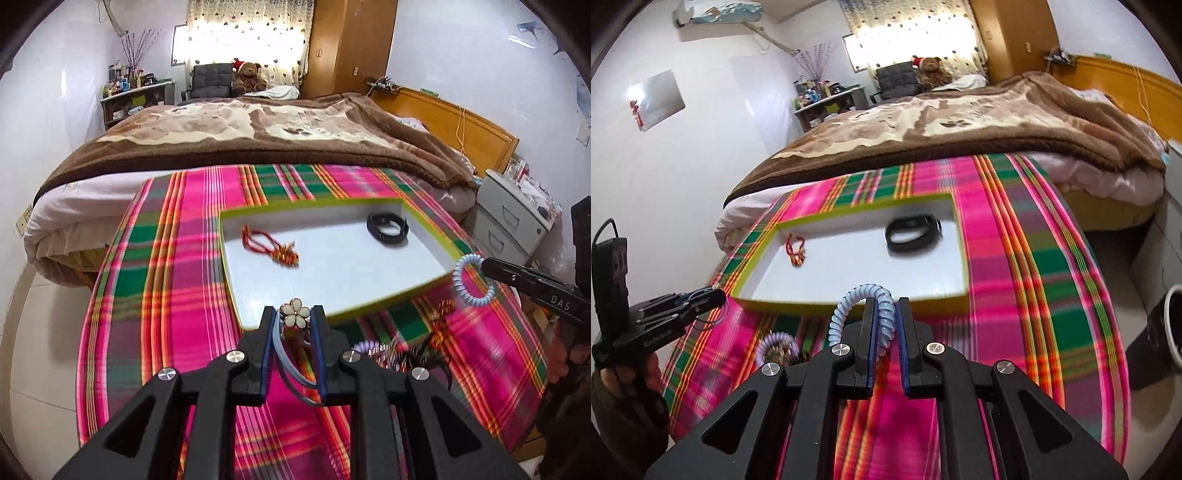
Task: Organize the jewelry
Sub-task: 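Carry both items into the box lid and open both tools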
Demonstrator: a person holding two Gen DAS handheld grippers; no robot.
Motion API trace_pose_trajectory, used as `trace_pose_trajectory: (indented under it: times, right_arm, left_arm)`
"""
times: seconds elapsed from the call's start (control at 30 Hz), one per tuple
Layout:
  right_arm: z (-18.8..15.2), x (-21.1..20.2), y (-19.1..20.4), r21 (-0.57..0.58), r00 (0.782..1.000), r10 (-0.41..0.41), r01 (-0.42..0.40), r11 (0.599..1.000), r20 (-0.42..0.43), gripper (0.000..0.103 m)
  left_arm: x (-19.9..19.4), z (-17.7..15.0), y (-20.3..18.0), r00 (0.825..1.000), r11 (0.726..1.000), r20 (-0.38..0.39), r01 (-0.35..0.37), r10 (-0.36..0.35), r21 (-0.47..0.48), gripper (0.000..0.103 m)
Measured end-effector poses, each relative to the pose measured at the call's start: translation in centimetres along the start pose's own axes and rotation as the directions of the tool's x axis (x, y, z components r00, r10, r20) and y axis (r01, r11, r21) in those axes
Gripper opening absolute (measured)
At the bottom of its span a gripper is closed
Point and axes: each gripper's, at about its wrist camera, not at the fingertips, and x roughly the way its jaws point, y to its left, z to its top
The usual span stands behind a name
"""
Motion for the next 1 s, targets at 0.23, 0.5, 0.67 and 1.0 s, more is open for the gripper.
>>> trace_pose_trajectory:
  times: [0.23, 0.5, 0.67, 1.0]
  right_arm:
    - [3.0, 2.7, 1.1, -0.050, 1.000, -0.002, 0.001, 0.999, -0.018, 0.010]
    - [6.1, 7.4, 1.6, -0.075, 0.998, -0.016, 0.011, 0.997, -0.068, 0.010]
    - [7.0, 10.1, 1.8, -0.089, 0.995, -0.023, 0.015, 0.996, -0.100, 0.010]
    - [7.5, 14.7, 1.5, -0.068, 0.982, -0.010, -0.003, 0.998, -0.189, 0.010]
  left_arm:
    - [1.3, 2.1, 0.6, 1.000, 1.000, 0.003, 0.013, -0.013, -0.024, 0.019]
    - [4.2, 3.6, 0.9, 1.000, 0.999, -0.022, 0.007, -0.008, -0.037, 0.019]
    - [6.5, 3.9, 1.0, 0.998, 0.999, -0.060, 0.007, -0.010, -0.053, 0.019]
    - [8.9, 3.8, 2.1, 0.994, 0.998, -0.107, -0.040, 0.034, -0.058, 0.020]
